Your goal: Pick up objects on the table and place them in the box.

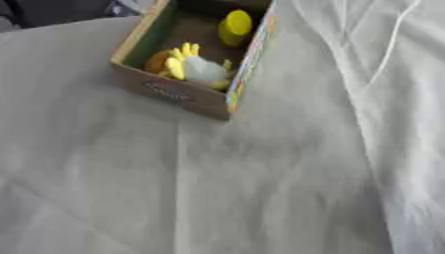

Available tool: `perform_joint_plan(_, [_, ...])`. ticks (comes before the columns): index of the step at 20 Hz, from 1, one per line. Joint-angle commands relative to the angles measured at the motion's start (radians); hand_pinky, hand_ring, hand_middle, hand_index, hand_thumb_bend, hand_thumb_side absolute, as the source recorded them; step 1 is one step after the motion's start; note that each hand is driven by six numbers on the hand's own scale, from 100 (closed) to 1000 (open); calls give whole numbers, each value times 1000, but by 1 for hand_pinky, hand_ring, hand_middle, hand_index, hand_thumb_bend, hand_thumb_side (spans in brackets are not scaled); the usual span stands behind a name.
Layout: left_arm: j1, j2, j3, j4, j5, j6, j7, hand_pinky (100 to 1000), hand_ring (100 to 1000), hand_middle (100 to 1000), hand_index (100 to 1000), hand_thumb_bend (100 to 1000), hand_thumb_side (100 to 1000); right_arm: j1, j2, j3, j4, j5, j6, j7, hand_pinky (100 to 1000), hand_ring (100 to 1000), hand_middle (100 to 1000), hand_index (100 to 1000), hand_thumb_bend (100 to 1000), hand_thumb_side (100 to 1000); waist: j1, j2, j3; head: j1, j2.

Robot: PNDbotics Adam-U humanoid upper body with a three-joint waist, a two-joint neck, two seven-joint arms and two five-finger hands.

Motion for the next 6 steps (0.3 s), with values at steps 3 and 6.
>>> perform_joint_plan(3, [112, -49, 90, -24, -18, -124, 100, 776, 799, 780, 876, 100, 554, 8, -29, -21, -16, 31, -13, -22, 892, 1000, 667, 866, 100, 583, -26, -15, 24, -12, -13])
perform_joint_plan(6, [150, -93, 115, -25, -39, -167, 135, 775, 800, 781, 878, 100, 538, 20, -25, -29, -16, 42, -19, -29, 893, 1000, 666, 866, 100, 583, -42, -11, 39, -5, -15])
